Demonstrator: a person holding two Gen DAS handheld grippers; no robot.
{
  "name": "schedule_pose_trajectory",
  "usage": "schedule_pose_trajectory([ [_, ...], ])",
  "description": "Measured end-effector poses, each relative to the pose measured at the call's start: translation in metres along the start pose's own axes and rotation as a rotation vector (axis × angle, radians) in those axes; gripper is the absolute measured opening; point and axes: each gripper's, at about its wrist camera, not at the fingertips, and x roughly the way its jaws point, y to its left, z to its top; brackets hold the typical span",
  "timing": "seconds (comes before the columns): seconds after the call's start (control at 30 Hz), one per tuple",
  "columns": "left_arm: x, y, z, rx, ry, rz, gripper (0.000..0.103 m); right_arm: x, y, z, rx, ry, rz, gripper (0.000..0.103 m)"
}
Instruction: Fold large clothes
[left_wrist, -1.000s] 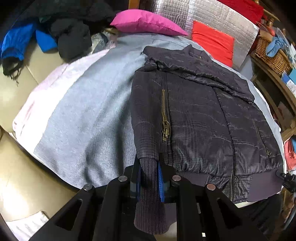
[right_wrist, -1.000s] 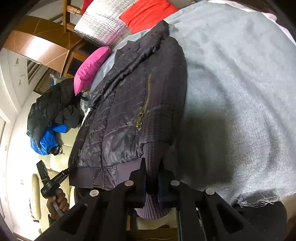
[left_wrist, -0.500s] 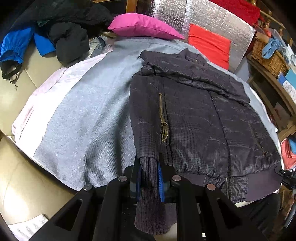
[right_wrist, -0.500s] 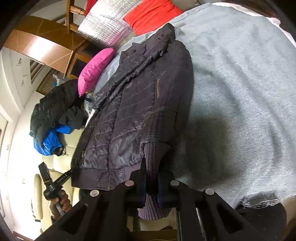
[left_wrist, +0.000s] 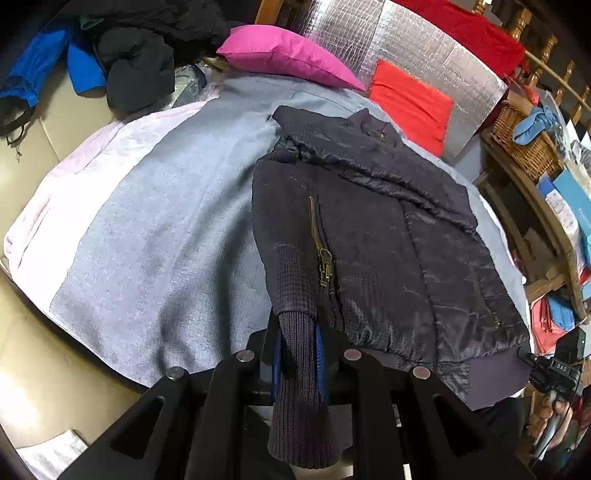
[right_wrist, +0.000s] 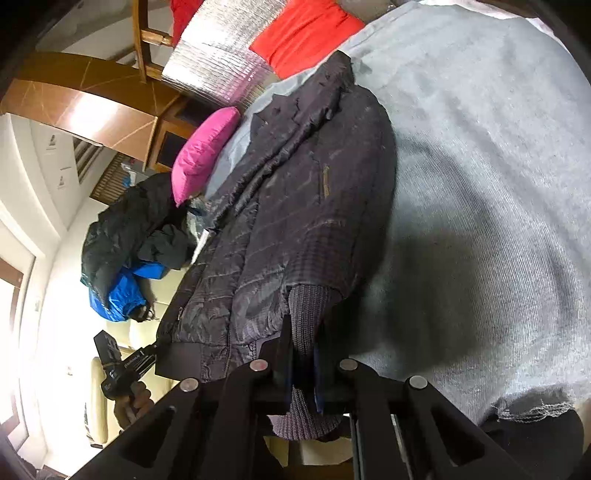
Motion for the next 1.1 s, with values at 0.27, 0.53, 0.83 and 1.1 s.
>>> schedule_pose_trajectory([
  [0.27,-0.003,-0.004,0.000,0.042,-0.010,0.012,0.016,-0.002,-0.007,-0.001,0.017,-0.004,0.026,0.009],
  [0.53,0.007,0.001,-0.003,0.053,0.022,0.018,0.016,0.002,0.001,0.003,-0.002,0.004,0.022,0.009],
  [0.83,0.003,0.005,0.009,0.024,-0.003,-0.045,0.016,0.005,0.007,0.012,-0.033,0.009,0.008,0.009],
  [1.1,-0.003,-0.003,0.014,0.073,-0.017,-0.043,0.016,0.005,0.005,0.017,-0.019,-0.004,0.024,0.009],
])
